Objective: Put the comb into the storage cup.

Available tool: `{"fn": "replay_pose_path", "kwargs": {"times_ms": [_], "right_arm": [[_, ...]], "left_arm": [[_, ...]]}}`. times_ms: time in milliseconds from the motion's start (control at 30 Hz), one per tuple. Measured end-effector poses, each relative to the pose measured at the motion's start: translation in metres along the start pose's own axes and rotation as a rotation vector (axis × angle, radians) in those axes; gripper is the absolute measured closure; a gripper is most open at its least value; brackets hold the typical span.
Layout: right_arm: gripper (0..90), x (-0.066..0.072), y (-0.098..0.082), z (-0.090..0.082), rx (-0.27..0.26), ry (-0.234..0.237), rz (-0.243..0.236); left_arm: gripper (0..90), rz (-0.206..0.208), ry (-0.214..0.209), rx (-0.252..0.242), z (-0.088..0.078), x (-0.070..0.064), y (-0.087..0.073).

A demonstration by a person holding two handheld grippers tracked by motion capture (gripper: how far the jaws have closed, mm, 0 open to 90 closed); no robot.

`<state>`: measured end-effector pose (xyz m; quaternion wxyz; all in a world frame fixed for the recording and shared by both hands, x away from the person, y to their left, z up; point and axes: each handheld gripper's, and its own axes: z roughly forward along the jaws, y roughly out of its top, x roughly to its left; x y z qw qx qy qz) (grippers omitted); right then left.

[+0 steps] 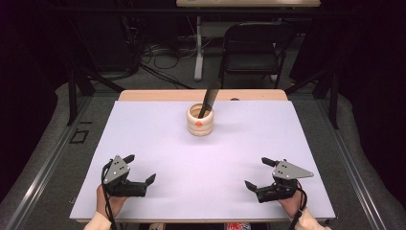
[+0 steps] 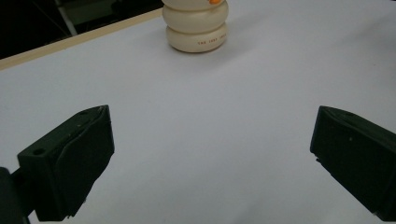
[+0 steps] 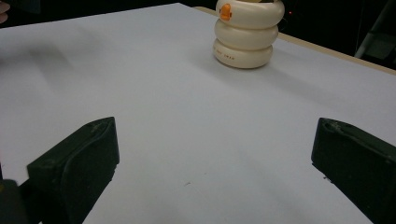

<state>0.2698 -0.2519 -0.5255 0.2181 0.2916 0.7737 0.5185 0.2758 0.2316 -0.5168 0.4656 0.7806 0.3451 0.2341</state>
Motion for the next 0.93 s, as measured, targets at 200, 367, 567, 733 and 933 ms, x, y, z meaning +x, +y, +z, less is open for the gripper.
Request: {"fn": "replay_pose_path", "kwargs": {"times_ms": [200,367,567,733,933], "right_arm": [[0.1,0.0001,0.0000,0.0002,-0.001,0.002,0.001],[0.2,0.0000,0.0000,0.0002,0.001,0.002,0.000],[0.2,0.0000,-0.0001,0.0003,0.001,0.002,-0.001],[0.2,0.0003,-0.0001,0.0005,0.004,0.002,-0.001],[0.2,0.0001,-0.0003,0.0009,0.004,0.004,0.001]], "left_arm": [[0.0,-0.002,0.001,0.000,-0.0029,-0.0015,-0.0033],[0.0,-0.002,0.004,-0.007,-0.0057,-0.0031,-0.0049],[0.0,-0.001,0.003,-0.004,-0.0068,-0.0048,-0.0073],[0.0,-0.012,0.003,0.001,-0.0069,-0.0022,-0.0089],[0.0,-0.004,-0.005,0.008,-0.0048,-0.0011,-0.0090]]}}
